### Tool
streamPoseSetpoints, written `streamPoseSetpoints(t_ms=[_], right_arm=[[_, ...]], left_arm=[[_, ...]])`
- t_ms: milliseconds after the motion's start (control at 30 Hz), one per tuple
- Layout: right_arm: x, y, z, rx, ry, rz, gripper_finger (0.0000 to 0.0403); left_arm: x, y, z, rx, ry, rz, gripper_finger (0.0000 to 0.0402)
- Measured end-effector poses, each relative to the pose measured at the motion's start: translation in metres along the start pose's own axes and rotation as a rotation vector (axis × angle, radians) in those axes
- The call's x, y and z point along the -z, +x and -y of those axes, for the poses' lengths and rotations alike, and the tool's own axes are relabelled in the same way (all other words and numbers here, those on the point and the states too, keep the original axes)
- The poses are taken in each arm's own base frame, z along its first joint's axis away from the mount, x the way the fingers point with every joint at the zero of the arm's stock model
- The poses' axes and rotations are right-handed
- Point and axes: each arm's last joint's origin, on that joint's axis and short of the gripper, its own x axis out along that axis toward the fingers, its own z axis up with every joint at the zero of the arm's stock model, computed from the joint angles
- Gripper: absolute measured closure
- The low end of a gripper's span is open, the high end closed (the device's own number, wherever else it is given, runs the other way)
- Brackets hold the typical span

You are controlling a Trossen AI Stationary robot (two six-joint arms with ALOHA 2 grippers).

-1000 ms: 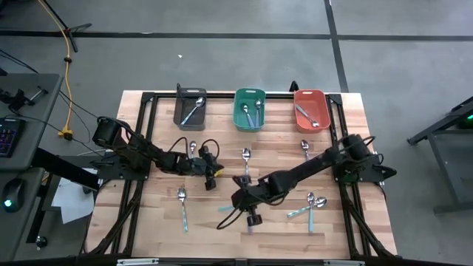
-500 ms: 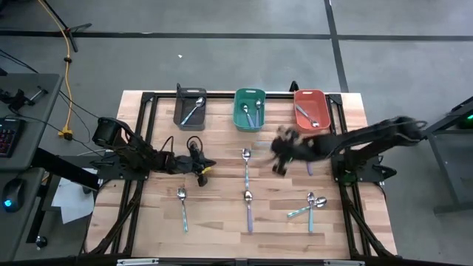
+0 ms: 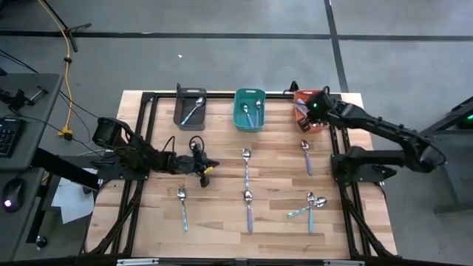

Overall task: Sort silverware by color (type)
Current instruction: Put the bottom left blue spoon into the orange bin

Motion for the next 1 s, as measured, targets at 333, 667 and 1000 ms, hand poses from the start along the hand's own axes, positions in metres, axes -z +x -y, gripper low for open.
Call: streamPoseSetpoints(t_ms=[333,667,1000], right_arm=[[0.008,0.046,0.039,0.013,0.079,-0.006,0.0391],[0.009,0.085,0.043,0.019,0.096,-0.090,0.0392],[0.008,0.089,0.043,-0.006,0.101,-0.089,0.0392]], left_arm=[[0.000,0.000,0.000,0.001,-0.006,-0.002,0.0402],[0.000,0.000,0.000,0.013,-0.016,-0.006,0.0402],[0.001,0.000,0.001,0.026,-0.006,-0.013,0.0402]])
